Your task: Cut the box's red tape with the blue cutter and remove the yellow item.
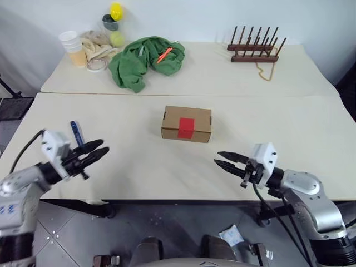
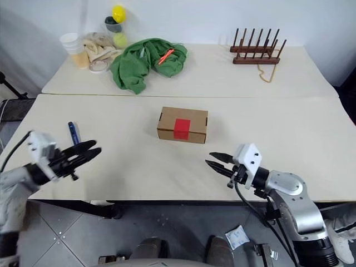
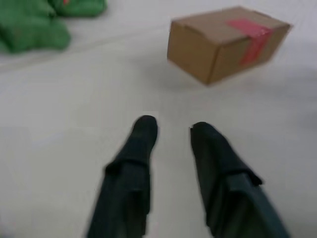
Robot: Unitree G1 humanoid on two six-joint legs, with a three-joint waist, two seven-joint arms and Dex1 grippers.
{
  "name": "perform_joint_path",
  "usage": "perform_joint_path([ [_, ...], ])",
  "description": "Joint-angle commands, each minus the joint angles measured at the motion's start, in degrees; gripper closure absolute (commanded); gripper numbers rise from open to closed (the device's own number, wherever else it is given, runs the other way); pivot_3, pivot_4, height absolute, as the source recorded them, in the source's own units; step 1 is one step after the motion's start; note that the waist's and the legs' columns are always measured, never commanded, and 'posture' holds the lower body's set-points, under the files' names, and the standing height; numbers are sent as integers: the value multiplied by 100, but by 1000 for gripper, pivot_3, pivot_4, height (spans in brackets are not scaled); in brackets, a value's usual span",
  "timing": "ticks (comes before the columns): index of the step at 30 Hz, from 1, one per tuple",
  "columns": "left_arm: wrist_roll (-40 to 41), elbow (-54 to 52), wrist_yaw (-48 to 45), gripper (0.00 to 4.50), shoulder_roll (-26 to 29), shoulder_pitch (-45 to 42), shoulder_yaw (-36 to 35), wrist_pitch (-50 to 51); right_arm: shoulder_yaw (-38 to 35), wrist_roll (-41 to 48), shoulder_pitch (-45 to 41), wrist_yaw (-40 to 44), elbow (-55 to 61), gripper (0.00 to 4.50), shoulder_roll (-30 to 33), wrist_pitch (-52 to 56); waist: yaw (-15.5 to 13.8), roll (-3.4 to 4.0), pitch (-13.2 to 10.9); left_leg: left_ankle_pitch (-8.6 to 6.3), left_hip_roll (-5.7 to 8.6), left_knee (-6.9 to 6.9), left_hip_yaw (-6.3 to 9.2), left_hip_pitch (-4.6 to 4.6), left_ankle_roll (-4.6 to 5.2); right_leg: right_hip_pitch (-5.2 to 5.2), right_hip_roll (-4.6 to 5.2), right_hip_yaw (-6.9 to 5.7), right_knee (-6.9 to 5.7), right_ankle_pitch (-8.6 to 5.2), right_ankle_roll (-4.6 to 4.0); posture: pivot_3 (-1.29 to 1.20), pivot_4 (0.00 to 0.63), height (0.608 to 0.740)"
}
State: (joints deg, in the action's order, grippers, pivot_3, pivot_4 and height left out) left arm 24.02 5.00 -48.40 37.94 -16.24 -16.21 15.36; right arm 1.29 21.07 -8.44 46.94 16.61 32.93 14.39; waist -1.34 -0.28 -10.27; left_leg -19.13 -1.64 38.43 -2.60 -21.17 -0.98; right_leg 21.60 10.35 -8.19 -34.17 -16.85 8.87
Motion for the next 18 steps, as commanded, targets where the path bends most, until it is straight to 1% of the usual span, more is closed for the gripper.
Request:
perform_joint_path([
  [1, -649, 866, 336, 4438, -239, -877, 581, -378, 257, -236, -256, -274, 17, 4500, -154, 250, 4, -1, 0, 0, 0, 0, 0, -2, 0, 0, -1, -1, 1, 0, 0, 0, 150, 740],
  [6, -1159, 2492, 763, 4473, -800, -2380, 1012, -751, 585, -492, -584, -710, -82, 4500, -470, 736, 27, -6, 0, 0, 0, 0, -2, -3, 0, 1, -3, -2, 1, 0, 1, 0, 150, 740],
  [8, -1432, 3200, 1009, 4473, -1038, -2959, 1178, -1019, 568, -632, -712, -939, -182, 4500, -588, 792, 20, -7, -1, 0, 0, 3, -2, -4, 0, 2, -3, -2, 1, 1, 2, 0, 150, 740],
  [10, -1641, 4070, 1554, 4473, -1288, -3660, 1174, -1279, 409, -678, -796, -1124, -146, 4500, -562, 1031, 12, -7, -1, 0, 1, 7, -3, -9, 1, 2, -3, -2, 4, 2, 3, 0, 150, 740],
  [12, -1768, 4744, 1921, 4473, -1445, -4146, 1151, -1543, 347, -660, -826, -1149, -62, 4500, -492, 1242, 7, -12, -3, 0, 2, 12, -2, -14, 1, 2, -3, -4, 7, 3, 6, 0, 150, 740],
  [16, -2005, 5815, 2037, 4473, -1746, -4805, 1269, -2169, 465, -544, -832, -1029, 61, 4500, -518, 1472, 14, -12, -4, -1, 2, 4, -3, -13, 3, 2, -2, -4, 8, 4, 8, 0, 150, 740],
  [18, -2168, 6205, 2039, 4473, -1894, -5059, 1372, -2306, 518, -512, -844, -1009, 88, 4500, -569, 1545, 17, -13, -4, -1, 3, 0, -4, -13, 3, 4, -2, -5, 9, 4, 8, 0, 150, 740],
])
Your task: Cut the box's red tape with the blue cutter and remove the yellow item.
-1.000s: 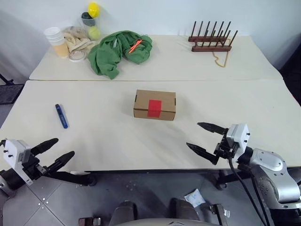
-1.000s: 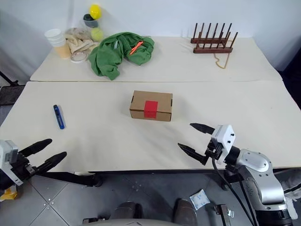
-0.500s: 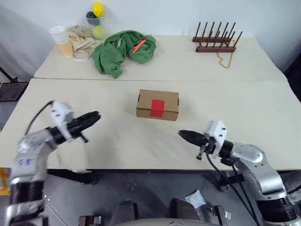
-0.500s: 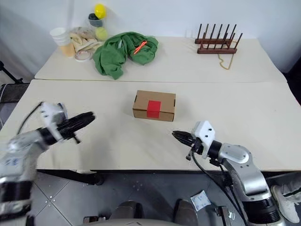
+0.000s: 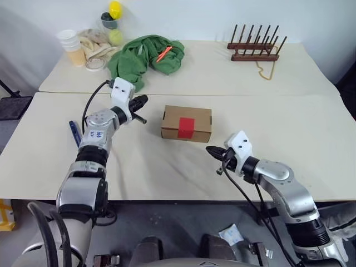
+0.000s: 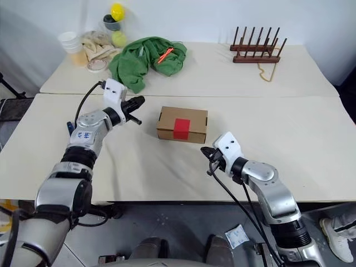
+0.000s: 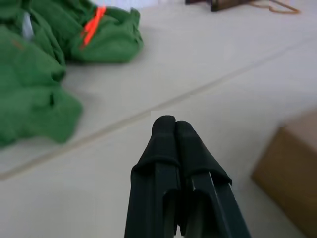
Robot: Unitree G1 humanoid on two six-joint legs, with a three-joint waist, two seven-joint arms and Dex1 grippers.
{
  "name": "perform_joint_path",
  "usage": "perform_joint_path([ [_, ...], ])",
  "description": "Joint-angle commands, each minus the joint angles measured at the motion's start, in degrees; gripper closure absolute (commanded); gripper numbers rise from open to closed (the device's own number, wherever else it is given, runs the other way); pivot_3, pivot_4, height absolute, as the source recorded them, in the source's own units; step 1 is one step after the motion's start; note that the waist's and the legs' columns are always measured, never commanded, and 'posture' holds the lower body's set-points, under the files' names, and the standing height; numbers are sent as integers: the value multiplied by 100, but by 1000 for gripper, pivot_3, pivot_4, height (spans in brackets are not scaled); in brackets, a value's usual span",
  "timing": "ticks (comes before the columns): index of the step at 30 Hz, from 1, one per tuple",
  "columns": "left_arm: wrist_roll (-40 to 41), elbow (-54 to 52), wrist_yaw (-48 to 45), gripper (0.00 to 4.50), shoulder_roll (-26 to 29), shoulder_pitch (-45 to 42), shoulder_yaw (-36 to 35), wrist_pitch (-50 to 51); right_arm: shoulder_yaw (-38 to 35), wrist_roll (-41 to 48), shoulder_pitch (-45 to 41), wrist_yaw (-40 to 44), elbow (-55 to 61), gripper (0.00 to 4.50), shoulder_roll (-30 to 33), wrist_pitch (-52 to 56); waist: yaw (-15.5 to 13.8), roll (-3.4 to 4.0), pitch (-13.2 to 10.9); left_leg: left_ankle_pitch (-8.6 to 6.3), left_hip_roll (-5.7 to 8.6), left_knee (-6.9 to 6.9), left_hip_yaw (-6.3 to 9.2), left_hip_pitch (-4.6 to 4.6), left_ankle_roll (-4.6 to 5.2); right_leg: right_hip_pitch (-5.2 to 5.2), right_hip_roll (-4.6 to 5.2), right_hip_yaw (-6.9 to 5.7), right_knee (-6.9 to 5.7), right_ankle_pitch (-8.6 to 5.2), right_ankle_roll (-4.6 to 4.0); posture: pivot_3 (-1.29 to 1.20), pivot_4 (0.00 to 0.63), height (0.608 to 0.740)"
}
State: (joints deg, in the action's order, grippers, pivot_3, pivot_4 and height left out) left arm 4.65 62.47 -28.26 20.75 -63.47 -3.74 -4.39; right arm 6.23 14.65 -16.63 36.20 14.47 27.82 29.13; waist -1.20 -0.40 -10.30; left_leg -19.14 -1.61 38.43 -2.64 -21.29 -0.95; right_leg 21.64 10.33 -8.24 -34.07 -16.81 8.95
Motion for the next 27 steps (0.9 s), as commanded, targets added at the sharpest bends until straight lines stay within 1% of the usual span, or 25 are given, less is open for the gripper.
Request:
perform_joint_path([
  [1, -306, 619, -5, 4473, -250, -442, 169, -372, 37, 171, -31, 55, 335, 4500, -94, 162, 2, -1, 0, 0, 0, 1, -1, 0, 0, 0, 0, 0, 0, 0, 0, 0, 150, 740],
  [6, -494, 1078, -33, 4473, -534, -732, 225, -363, 13, 351, -45, -25, 476, 4500, -300, 512, 26, -2, -1, 0, 1, 1, -1, -1, 0, 1, 0, 0, 1, 0, 0, 0, 150, 740],
  [9, -553, 1169, -287, 4473, -646, -799, 246, -252, -60, 363, -72, -181, 508, 4500, -404, 654, 43, -2, -1, 0, 1, 1, -1, -1, 0, 1, 0, 0, 1, 0, 0, 0, 150, 740],
  [11, -433, 1178, -564, 4473, -682, -821, 127, -131, -134, 305, -75, -338, 497, 4500, -461, 678, 58, -2, -1, 0, 1, 1, -1, -1, 0, 1, 0, 0, 1, 0, 0, 0, 150, 740],
  [13, -371, 1119, -1097, 4473, -675, -776, 106, -118, -211, 204, -48, -456, 454, 4500, -416, 637, 57, -2, -1, 0, 1, 1, -1, -1, 0, 1, 0, 0, 0, 0, 0, 0, 150, 740],
  [15, -182, 958, -2142, 4473, -664, -653, 63, 61, -325, 63, -22, -551, 349, 4500, -273, 572, 55, -2, -1, 0, 1, 1, -1, -2, 0, 1, 0, 0, 1, 0, 0, 0, 150, 740],
  [17, -51, 762, -2925, 4473, -641, -500, 68, 249, -425, -26, -47, -571, 213, 4500, -147, 458, 54, -2, -1, 0, 1, 1, -2, -2, 0, 1, 1, 0, 1, 0, 0, 0, 150, 740],
  [21, 88, 38, -3850, 4473, -620, -21, 216, 444, -511, -96, -141, -483, -38, 4500, -32, 213, 126, -2, -1, 0, 0, -2, -2, -1, 0, 4, 0, 0, 0, 0, 0, 0, 150, 740],
  [24, 313, -1161, -4260, 4473, -606, 625, 350, 1007, -467, -133, -366, -260, -373, 4500, 21, -76, 156, -2, -1, 0, -1, -2, -3, -1, 0, 4, 1, 1, -1, 0, 0, 0, 150, 740],
  [27, 494, -2600, -4285, 4473, -513, 1378, 524, 1820, -356, -160, -567, 55, -688, 4500, 86, -335, 204, -1, -1, 0, -2, -4, -3, 1, 0, 5, 1, 4, -2, 0, 0, 0, 150, 740],
])
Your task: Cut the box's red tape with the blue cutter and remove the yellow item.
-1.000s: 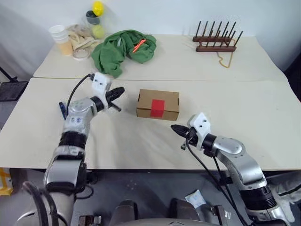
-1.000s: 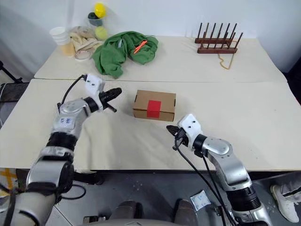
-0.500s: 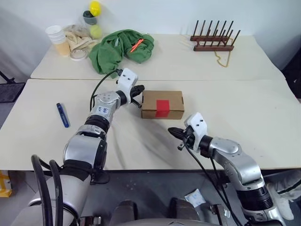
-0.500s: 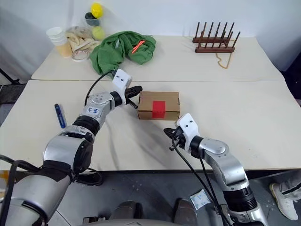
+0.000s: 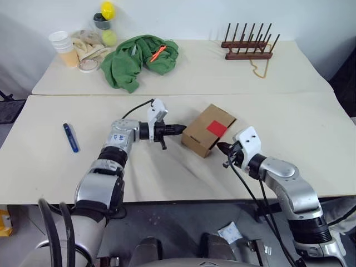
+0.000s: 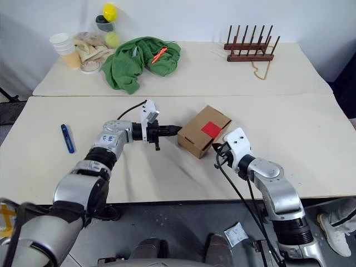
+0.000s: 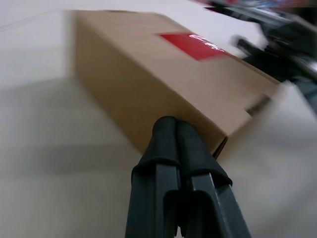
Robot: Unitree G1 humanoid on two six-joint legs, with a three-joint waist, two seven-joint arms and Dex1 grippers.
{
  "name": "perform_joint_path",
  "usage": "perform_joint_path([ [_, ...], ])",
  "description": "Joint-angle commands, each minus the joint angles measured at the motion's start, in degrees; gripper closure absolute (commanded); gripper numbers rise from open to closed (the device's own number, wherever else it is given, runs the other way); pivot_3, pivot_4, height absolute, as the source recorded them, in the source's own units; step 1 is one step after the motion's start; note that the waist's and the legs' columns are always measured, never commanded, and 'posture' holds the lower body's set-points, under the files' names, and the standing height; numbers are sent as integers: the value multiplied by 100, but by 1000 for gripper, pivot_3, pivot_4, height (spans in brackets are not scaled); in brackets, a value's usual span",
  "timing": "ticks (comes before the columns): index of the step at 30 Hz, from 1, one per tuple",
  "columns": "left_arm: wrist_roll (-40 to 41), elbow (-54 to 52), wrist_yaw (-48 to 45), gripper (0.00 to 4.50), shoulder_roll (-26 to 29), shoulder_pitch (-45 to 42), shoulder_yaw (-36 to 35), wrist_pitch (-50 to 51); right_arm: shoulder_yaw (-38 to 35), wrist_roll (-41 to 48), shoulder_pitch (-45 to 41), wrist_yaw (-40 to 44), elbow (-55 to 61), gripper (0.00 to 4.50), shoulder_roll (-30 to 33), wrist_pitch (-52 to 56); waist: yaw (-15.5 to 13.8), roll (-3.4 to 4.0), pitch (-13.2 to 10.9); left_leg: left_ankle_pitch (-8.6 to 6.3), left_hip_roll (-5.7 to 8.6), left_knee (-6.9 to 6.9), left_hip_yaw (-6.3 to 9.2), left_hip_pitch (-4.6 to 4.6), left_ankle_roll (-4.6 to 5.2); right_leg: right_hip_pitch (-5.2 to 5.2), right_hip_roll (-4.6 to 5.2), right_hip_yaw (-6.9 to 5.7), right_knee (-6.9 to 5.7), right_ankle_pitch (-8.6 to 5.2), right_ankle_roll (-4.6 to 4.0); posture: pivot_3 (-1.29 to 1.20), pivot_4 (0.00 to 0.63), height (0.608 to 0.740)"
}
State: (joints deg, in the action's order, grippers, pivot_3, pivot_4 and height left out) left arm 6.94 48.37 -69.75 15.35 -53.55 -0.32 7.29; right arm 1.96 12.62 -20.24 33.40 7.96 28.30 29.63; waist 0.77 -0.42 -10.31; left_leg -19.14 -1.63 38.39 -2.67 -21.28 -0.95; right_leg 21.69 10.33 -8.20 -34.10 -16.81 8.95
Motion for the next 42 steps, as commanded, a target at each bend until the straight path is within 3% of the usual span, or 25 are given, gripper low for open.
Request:
perform_joint_path([
  [1, 309, -1651, -95, 4473, 94, 632, 227, 897, 109, 27, -262, 455, -146, 4500, 75, -467, 22, 0, 0, 0, -1, 0, 1, 0, 0, 0, 0, 0, -3, 0, 0, 0, 150, 740],
  [6, 553, -3491, 31, 4473, 569, 1585, 333, 1818, 120, 22, -338, 1102, -446, 4500, 513, -494, 34, 0, 0, 0, -1, 6, 4, -1, 0, 0, 1, 1, -4, 0, 0, 0, 150, 740],
  [10, 703, -4030, 419, 4473, 811, 1889, 108, 1978, -79, 14, -501, 1388, -788, 4500, 898, -581, -46, 0, 0, 0, -1, 19, 4, -2, 0, -4, 1, 4, -4, 0, 0, 0, 150, 740],
  [13, 727, -3963, 632, 4473, 863, 2031, 77, 1882, -111, -80, -825, 1484, -1341, 4500, 1012, -870, -70, 0, 0, -1, -2, 31, 2, -3, 1, -6, 1, 8, -4, 0, 0, 0, 150, 740],
  [26, 436, -3461, 1208, 4473, 263, 1849, 778, 1101, 429, -521, -2283, 2210, -3757, 4500, 274, -2456, -48, 0, 0, -1, -1, 33, -4, -2, 1, -8, 1, 10, -3, 0, 0, 0, 150, 740],
  [35, 770, -4158, 878, 4473, 484, 2249, 882, 1356, 459, -474, -2485, 2970, -4197, 4500, 88, -2843, -41, 1, 0, -1, -2, 35, -3, -2, 1, -8, 1, 10, -4, 0, 0, 0, 150, 740],
  [42, 701, -4397, 987, 4473, 573, 2425, 935, 1245, 396, -606, -2487, 2898, -4410, 4500, 31, -2978, -55, 1, 0, -1, -2, 36, -2, -2, 1, -8, 1, 11, -5, 0, 0, 0, 150, 740],
])
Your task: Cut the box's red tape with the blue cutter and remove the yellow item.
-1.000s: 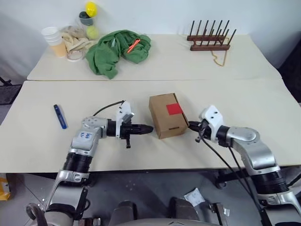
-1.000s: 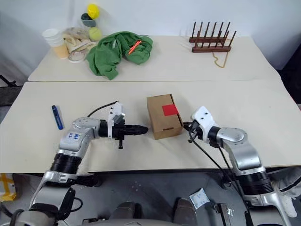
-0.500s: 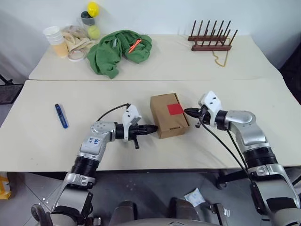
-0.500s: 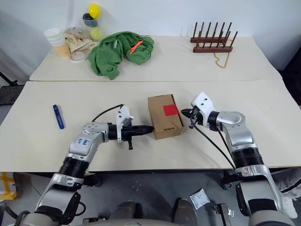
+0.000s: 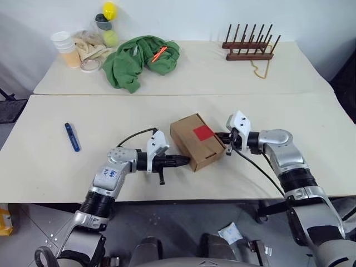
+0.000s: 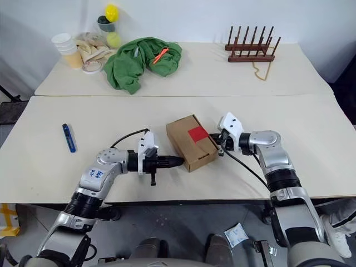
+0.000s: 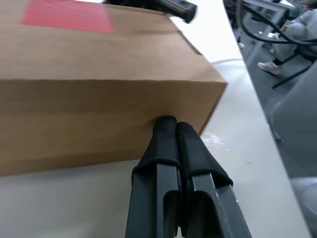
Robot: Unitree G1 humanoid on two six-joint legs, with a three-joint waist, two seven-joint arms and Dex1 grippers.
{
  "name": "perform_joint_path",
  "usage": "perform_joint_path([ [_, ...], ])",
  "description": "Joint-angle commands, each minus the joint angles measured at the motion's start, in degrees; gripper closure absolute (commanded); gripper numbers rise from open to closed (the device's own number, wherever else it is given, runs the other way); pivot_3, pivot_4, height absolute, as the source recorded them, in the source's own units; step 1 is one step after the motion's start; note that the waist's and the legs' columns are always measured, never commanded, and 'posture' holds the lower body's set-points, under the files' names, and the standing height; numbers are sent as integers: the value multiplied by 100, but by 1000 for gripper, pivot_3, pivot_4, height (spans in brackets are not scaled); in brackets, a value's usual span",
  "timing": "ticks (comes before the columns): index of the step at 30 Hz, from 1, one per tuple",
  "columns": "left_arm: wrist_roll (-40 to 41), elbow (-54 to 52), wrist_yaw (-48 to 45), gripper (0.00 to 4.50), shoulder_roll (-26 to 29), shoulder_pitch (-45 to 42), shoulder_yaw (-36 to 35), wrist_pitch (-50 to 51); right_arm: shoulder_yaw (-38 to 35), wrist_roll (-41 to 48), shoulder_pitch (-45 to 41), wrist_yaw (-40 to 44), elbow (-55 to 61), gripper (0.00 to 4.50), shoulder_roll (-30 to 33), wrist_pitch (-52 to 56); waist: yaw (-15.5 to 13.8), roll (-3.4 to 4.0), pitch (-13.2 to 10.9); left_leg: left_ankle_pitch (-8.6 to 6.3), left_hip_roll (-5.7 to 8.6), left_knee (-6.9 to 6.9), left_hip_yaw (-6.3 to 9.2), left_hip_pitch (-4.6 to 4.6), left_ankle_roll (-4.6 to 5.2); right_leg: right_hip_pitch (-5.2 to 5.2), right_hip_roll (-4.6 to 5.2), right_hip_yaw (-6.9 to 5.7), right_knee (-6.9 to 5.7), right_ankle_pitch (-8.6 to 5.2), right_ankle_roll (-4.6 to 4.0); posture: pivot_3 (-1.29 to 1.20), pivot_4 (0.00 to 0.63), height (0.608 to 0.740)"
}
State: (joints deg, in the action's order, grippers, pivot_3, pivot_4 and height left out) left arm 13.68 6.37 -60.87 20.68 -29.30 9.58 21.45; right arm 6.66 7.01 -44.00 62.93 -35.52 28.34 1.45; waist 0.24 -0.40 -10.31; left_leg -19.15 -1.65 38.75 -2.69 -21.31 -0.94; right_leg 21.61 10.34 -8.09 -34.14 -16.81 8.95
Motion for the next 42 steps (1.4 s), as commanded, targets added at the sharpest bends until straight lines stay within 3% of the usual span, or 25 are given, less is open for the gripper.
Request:
perform_joint_path([
  [1, 4, -117, 172, 4473, 68, -19, -146, -304, -126, -47, -105, -74, -89, 4500, 93, -178, -1, 0, 0, 0, 0, 0, 0, 0, 0, 0, 0, 0, 0, 0, 0, 0, 150, 740],
  [5, 45, -24, 78, 4473, 390, -13, -397, -784, -435, 102, -80, -43, 5, 4500, 419, -238, 7, 2, -1, 0, 0, -2, 0, 0, 0, 0, 0, 0, 1, 0, 0, 0, 150, 740],
  [10, 643, -253, -141, 4500, 838, 79, -1084, -791, -822, 480, 138, 375, 311, 3376, 977, 114, -1, 2, -2, 0, 0, -3, 0, 0, 0, 1, 0, 0, 3, 0, 0, 0, 150, 740],
  [13, 1219, -409, -60, 3885, 1229, 121, -1762, -219, -1197, 966, 498, 832, 732, 2308, 1287, 140, 0, 2, -2, 0, -2, -7, 1, 0, 0, 1, 0, 0, 3, 0, 0, 0, 150, 740],
  [17, 1783, -787, 395, 2696, 1626, 561, -2846, 165, -1820, 1930, 1045, 1205, 1722, 884, 1287, 315, 37, 3, -2, -1, -3, -16, -1, 5, 0, 1, 0, 0, 5, 0, 0, 0, 150, 740],
  [20, 1803, -1014, 767, 1749, 1819, 1188, -3552, 168, -1888, 2253, 1455, 1153, 2557, 0, 1196, 491, 57, 4, -2, -1, -4, -22, -1, 10, -1, 1, -1, 0, 4, 0, 0, 0, 150, 740],
  [26, 1864, -1383, 1437, 37, 1834, 2796, -5172, 48, -1742, 2774, 1919, 1040, 3878, 0, 967, 781, 91, 3, -3, -4, -6, -29, 1, 12, -5, 0, -1, 1, 6, 0, 0, 0, 150, 740],
  [28, 1866, -1326, 1680, 37, 1755, 3309, -5812, -47, -1690, 2878, 1985, 941, 4160, 0, 805, 770, 91, 3, -3, -4, -7, -30, 1, 13, -6, 0, -1, 2, 8, 0, 0, 0, 150, 740],
  [32, 1912, -1162, 2382, 37, 1089, 4607, -7365, -343, -1587, 3096, 2334, 633, 4878, 0, 346, 716, 125, 3, -2, -10, -8, -44, 1, 18, -8, 0, -1, 3, 12, 0, 0, 0, 150, 740],
  [37, 2002, -1780, 2682, 37, 496, 5394, -7522, -516, -1655, 2979, 2366, 621, 4837, 0, 332, 484, -38, -8, 1, -23, -9, -28, -6, 18, 1, -1, -1, 4, 16, 0, 0, 0, 150, 740],
  [42, 2494, -2682, 3287, 37, 208, 5690, -7120, 325, -1782, 3229, 2347, 944, 4752, 0, 735, 703, -178, -10, 2, -36, -13, 26, -8, 9, 12, -9, -1, 19, 12, -2, -5, 0, 150, 740],
])
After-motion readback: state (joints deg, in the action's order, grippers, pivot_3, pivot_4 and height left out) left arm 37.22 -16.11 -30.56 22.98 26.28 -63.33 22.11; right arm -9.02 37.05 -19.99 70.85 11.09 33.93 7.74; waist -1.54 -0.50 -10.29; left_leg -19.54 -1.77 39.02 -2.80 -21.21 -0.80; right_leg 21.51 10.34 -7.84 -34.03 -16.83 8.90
